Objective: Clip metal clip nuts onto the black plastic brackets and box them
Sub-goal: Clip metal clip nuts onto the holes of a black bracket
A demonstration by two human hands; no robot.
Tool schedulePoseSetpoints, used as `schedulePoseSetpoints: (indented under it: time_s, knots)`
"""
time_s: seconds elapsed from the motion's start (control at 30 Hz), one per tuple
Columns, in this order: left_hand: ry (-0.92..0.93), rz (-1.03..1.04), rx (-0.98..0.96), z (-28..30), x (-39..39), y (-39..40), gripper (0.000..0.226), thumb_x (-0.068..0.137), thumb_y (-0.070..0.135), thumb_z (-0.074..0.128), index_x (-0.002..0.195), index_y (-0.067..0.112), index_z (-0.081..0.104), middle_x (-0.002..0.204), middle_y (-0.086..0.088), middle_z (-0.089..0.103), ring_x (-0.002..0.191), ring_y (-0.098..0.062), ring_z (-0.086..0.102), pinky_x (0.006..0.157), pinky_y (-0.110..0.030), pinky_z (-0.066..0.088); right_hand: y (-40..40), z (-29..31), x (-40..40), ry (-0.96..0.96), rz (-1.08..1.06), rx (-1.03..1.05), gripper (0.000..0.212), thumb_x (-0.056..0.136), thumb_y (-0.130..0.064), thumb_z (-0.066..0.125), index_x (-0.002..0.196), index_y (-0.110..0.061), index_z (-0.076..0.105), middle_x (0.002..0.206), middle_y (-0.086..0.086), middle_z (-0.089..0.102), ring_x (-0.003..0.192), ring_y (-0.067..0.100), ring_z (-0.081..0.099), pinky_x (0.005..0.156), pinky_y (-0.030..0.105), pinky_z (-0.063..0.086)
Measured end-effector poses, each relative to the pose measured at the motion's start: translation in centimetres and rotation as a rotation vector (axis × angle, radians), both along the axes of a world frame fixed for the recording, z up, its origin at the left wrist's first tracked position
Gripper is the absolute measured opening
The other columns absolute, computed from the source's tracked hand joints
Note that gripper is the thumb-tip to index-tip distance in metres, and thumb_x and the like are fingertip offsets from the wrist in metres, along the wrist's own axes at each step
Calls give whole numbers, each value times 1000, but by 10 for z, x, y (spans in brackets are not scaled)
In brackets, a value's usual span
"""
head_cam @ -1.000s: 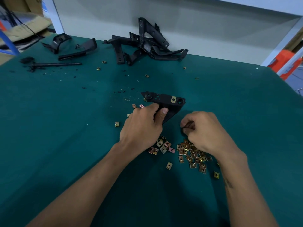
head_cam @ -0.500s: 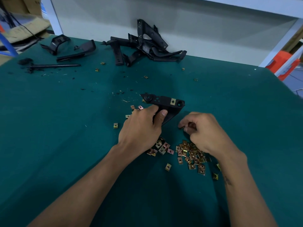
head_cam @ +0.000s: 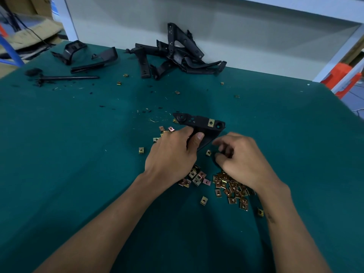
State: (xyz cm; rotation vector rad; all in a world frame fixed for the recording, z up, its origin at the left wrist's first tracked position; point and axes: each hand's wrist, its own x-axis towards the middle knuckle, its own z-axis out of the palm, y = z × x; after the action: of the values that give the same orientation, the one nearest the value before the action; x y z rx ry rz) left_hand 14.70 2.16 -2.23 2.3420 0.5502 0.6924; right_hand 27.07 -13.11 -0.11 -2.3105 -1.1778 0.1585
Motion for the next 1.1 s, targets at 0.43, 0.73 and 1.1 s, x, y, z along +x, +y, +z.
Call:
schedulePoseSetpoints:
  time_s: [0.43,0.73,1.1]
  knots:
    - [29,2,-2,-1,0,1,41,104,50,42,67,35,34,59,9,45,53,-11,43,47,-30,21,19,-2,-16,-151,-11,-95,16,101,-13,55,96,-7,69,101,4,59,87,27,60,71,47,56]
    - [22,8,-3,-2,0,1,40,104,51,42,68,35,35,58,10,47,53,-12,46,47,-29,24,25,-7,-13,-132,-54,20,17,99,-14,60,104,-6,73,104,6,63,90,27,61,72,41,55]
    - [45,-35,88,3,-3,-5,34,105,49,41,76,33,35,62,8,50,55,-23,49,50,-32,30,4,9,5,329,-278,681,18,95,-4,70,88,-20,74,76,-2,77,64,15,74,63,28,62]
